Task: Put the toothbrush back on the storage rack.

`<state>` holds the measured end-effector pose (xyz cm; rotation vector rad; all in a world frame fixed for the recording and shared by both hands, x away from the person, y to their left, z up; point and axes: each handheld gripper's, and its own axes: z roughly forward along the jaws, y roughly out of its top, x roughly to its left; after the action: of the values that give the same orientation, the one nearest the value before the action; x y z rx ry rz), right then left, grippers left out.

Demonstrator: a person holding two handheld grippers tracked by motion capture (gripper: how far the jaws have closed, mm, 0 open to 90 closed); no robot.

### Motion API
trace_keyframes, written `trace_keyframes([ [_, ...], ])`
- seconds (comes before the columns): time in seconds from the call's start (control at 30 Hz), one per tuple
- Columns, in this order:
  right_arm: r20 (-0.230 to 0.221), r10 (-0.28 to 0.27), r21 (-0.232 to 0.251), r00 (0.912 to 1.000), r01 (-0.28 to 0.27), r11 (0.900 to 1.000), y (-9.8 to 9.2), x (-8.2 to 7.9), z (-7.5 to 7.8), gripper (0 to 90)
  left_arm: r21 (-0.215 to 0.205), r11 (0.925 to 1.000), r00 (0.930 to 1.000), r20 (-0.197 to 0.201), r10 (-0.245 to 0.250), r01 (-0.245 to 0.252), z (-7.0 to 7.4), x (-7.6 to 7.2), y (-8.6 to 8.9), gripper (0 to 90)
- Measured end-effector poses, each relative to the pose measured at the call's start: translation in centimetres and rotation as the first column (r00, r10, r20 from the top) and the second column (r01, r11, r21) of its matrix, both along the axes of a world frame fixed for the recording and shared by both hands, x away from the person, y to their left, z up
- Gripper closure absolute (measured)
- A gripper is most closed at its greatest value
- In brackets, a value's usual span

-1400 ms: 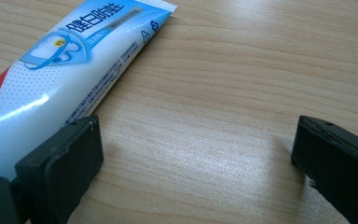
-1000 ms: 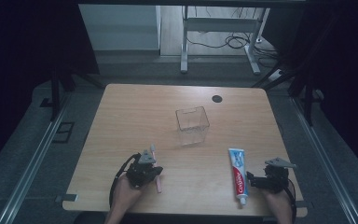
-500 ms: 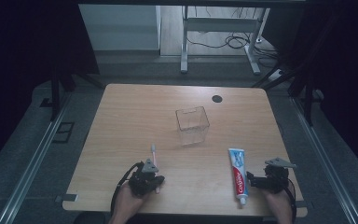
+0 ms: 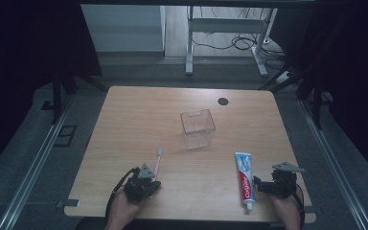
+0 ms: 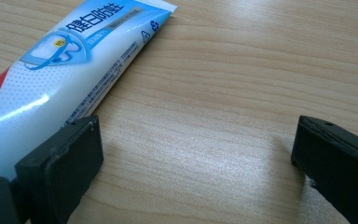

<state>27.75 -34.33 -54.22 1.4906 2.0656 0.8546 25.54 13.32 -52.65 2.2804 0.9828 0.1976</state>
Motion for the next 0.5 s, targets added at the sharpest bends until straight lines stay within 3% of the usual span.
trace_keyframes([
  [0.5, 0.0, 0.0, 0.0, 1.0, 0.0, 1.0, 0.0, 0.0, 0.0, 1.6, 0.045, 0.9973, 0.998, 0.026, 0.058, -0.059, 0.4, 0.7, 2.9, 88.9],
])
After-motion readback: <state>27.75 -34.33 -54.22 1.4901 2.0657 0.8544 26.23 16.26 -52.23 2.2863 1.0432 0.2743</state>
